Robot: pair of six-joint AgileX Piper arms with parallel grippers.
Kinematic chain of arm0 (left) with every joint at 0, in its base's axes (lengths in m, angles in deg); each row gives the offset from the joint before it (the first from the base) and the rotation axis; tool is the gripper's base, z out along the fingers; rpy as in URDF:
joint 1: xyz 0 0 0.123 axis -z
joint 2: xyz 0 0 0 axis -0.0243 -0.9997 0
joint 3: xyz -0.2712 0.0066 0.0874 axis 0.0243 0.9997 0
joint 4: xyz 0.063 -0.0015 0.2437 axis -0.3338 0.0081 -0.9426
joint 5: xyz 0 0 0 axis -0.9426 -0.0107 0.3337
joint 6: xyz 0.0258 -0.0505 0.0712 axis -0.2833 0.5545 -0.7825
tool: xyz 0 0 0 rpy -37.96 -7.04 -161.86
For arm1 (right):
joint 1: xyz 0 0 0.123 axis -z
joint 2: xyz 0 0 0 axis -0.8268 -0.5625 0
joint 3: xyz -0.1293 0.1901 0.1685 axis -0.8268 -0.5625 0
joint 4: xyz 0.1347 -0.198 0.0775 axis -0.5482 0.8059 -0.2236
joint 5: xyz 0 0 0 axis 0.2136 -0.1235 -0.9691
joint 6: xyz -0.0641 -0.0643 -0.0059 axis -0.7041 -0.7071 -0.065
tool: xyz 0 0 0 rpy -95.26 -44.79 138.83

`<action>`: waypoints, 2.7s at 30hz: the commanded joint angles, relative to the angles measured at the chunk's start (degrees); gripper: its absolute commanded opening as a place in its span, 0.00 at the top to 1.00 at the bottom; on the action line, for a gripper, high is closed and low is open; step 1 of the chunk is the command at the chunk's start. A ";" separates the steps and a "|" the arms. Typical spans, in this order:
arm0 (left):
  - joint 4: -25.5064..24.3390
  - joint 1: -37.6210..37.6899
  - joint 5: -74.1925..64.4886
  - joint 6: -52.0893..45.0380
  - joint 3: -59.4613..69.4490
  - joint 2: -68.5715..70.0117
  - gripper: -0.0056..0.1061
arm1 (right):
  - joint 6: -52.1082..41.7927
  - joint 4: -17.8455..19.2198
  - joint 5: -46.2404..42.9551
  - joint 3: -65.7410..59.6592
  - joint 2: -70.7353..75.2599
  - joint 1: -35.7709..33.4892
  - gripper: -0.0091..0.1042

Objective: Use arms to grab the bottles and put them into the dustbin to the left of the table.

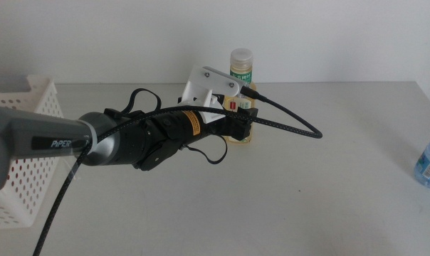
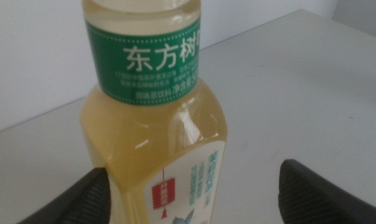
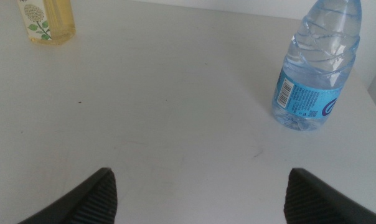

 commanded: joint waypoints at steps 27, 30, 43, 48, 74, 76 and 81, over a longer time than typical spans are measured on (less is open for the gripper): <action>4.29 -1.04 3.45 -0.45 -12.78 -6.20 0.13 | -0.51 0.43 -3.65 0.12 1.19 0.31 0.19; 3.70 -1.49 3.46 -0.26 -14.60 -7.86 0.13 | -0.51 0.43 -3.65 0.12 1.19 0.31 0.19; 2.46 -2.54 4.04 2.32 -19.55 -12.50 0.14 | -0.51 0.43 -3.65 0.12 1.19 0.31 0.19; 1.90 -2.54 5.28 3.45 -19.83 -13.14 0.23 | -0.51 0.43 -3.65 0.12 1.19 0.31 0.19; -23.88 -2.54 -10.98 18.22 -19.38 2.48 0.97 | -0.51 0.43 -3.65 0.12 1.19 0.31 0.19; -32.43 -2.54 -13.27 25.65 -19.38 4.58 0.97 | -0.51 0.43 -3.65 0.12 1.19 0.31 0.19; -62.52 -2.84 -14.36 56.00 -19.33 10.42 0.97 | -0.51 0.43 -3.65 0.12 1.19 0.31 0.19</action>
